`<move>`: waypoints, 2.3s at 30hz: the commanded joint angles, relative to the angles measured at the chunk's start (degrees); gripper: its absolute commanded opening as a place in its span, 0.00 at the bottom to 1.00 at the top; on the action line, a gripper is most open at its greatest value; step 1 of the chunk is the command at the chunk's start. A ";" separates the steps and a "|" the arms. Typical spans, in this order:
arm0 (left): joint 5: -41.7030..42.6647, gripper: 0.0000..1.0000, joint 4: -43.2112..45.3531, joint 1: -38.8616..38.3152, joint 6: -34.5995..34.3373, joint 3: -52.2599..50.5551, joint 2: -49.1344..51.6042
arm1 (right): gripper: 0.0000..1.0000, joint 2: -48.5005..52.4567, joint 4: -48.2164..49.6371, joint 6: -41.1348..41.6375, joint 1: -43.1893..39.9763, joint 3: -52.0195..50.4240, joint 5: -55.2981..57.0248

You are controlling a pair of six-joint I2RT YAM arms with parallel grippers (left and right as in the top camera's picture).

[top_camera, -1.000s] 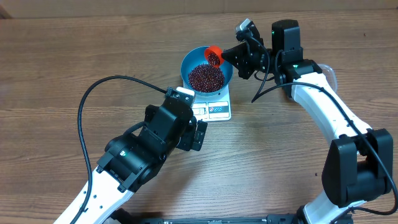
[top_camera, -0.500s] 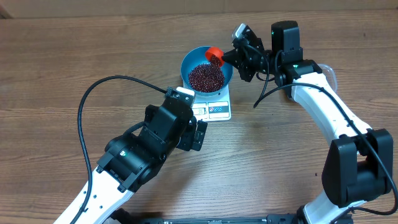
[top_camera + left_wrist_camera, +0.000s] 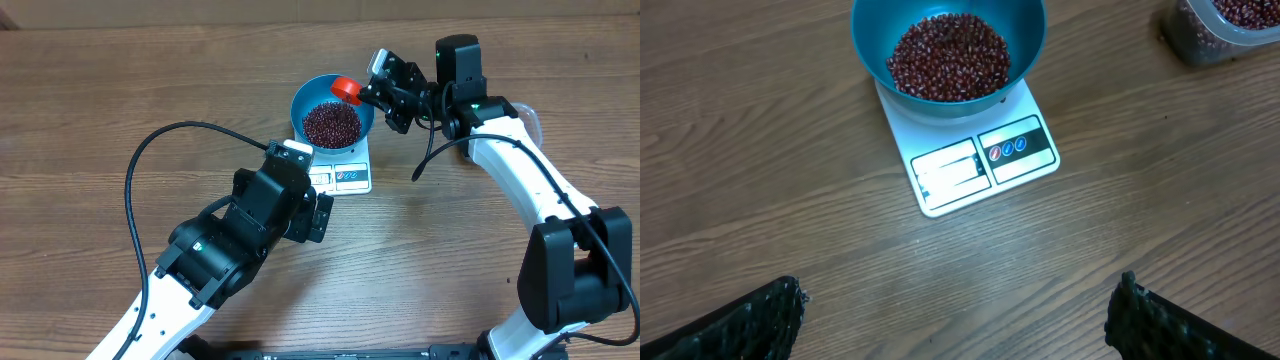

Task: Scoop item into bowl and weigh 150g on scale
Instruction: 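Tip the red scoop over the blue bowl to pour beans in, then carry the empty scoop back right over the bean container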

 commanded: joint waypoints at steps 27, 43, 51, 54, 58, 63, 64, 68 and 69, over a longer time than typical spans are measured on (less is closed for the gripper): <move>0.26 1.00 0.22 0.02 1.07 -0.09 0.31 | 0.04 -15.82 -8.28 17.16 -2.43 1.07 10.80; 0.24 0.99 0.22 0.02 1.07 -0.09 0.31 | 0.04 -16.61 -18.86 43.74 -8.66 1.07 48.63; 0.26 1.00 0.22 0.02 1.07 -0.09 0.31 | 0.04 -16.57 -26.56 43.85 -13.66 1.05 48.57; 0.26 1.00 0.22 0.02 1.07 -0.09 0.31 | 0.04 -16.44 -28.83 43.85 -14.95 0.87 48.57; 0.24 1.00 0.22 0.02 1.07 -0.09 0.31 | 0.04 -16.04 -29.07 43.87 -16.02 -0.70 48.54; 0.26 1.00 0.22 0.02 1.07 -0.09 0.31 | 0.04 -13.07 -29.40 43.85 -16.15 -0.94 48.57; 0.26 0.99 0.24 0.02 1.07 -0.09 0.31 | 0.04 -12.31 -29.31 43.85 -16.15 -0.94 48.59; 0.24 0.99 0.22 0.02 1.07 -0.09 0.31 | 0.04 -9.18 -29.09 43.82 -16.31 -0.94 49.55; 0.26 1.00 0.22 0.02 1.07 -0.09 0.31 | 0.04 -8.09 -29.11 43.80 -16.41 -0.94 50.73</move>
